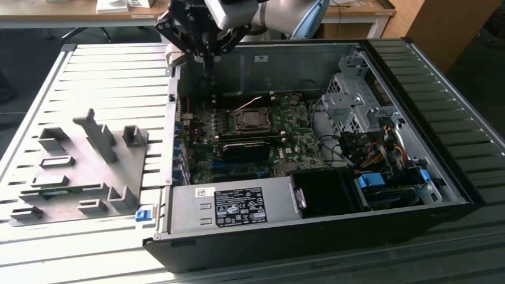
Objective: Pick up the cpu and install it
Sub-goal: 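Install the first cpu locking lever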
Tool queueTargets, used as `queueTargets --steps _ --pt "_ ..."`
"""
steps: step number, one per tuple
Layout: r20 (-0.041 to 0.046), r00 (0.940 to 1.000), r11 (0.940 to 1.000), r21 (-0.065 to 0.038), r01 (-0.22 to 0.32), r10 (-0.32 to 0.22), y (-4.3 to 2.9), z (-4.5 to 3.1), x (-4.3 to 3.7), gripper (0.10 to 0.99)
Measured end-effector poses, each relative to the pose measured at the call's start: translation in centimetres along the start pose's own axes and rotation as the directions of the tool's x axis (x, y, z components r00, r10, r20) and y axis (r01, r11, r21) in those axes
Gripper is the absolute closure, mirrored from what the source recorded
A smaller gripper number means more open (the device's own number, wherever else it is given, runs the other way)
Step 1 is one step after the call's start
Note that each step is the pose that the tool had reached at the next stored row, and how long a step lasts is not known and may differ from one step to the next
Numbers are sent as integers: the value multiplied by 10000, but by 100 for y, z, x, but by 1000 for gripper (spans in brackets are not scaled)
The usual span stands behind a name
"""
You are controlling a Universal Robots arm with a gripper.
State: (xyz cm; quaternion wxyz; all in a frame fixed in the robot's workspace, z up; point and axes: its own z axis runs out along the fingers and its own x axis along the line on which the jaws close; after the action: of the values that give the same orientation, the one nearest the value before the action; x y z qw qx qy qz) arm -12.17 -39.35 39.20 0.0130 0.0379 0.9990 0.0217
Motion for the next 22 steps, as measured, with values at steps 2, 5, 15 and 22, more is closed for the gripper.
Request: queueTargets --steps 2,5,15,22 --pt "0 10000 10000 -1 0 0 32 11 -4 980" --pt "0 10000 10000 -1 1 -1 112 34 -6 980" --pt "0 10000 10000 -1 -1 1 163 154 -6 980" --pt "-5 10000 10000 -2 0 0 213 220 -33 980"
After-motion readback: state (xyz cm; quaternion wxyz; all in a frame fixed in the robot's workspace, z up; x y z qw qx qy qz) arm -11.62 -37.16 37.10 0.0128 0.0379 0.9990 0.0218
